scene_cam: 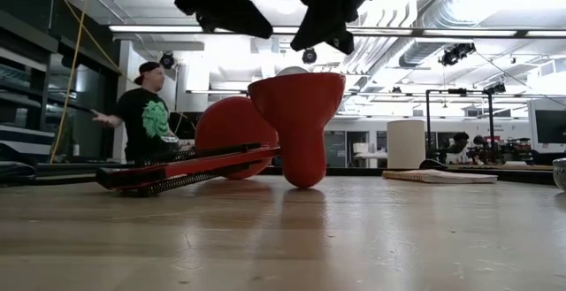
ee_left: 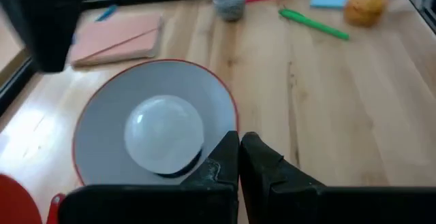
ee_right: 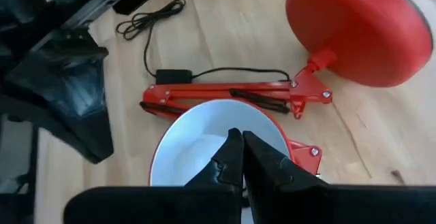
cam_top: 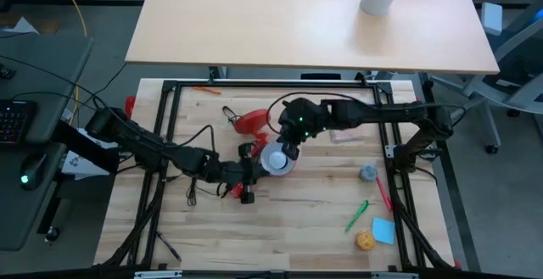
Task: Screw lightbulb
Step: Insert the lightbulb into the lamp, then remove the lightbulb from the lamp
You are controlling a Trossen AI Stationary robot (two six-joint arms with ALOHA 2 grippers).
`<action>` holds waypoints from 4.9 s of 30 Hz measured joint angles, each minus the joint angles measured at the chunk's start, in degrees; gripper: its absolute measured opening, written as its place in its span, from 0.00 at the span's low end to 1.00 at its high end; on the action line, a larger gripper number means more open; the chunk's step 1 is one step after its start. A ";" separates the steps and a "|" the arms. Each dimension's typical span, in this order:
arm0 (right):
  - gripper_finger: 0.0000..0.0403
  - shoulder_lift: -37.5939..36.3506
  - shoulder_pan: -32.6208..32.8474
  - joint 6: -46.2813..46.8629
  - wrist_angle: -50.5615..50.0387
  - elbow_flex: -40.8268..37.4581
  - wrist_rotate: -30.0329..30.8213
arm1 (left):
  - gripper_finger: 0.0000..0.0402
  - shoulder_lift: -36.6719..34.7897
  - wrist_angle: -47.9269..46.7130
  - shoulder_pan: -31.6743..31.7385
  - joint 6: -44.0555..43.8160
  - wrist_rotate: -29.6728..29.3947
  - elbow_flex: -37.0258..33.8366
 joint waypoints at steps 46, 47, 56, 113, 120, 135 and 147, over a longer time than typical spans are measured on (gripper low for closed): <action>0.00 3.72 -0.77 5.88 4.11 -5.57 -3.03 | 0.00 8.64 -3.32 5.51 16.91 -2.34 3.19; 0.00 3.72 -0.51 6.05 3.95 -5.57 -3.05 | 0.00 8.83 -3.17 5.81 16.95 -2.34 3.19; 0.00 3.29 3.97 8.33 1.27 -5.46 2.38 | 0.00 8.98 -3.48 8.54 18.25 -2.27 3.19; 0.00 -15.98 15.89 14.63 -22.02 -5.57 25.34 | 0.00 -18.61 -6.75 3.00 -10.00 -7.59 -11.16; 0.00 -16.49 14.67 14.66 -22.18 -5.57 25.69 | 0.00 -26.27 -6.39 2.82 -7.50 -7.45 -14.52; 0.00 -16.50 10.14 15.58 -22.79 -5.57 25.69 | 0.06 -31.14 -10.04 3.48 -2.85 -6.50 -14.58; 0.00 -18.82 9.44 19.49 -27.01 -5.57 27.25 | 0.01 -39.94 1.68 17.32 2.46 13.58 -23.11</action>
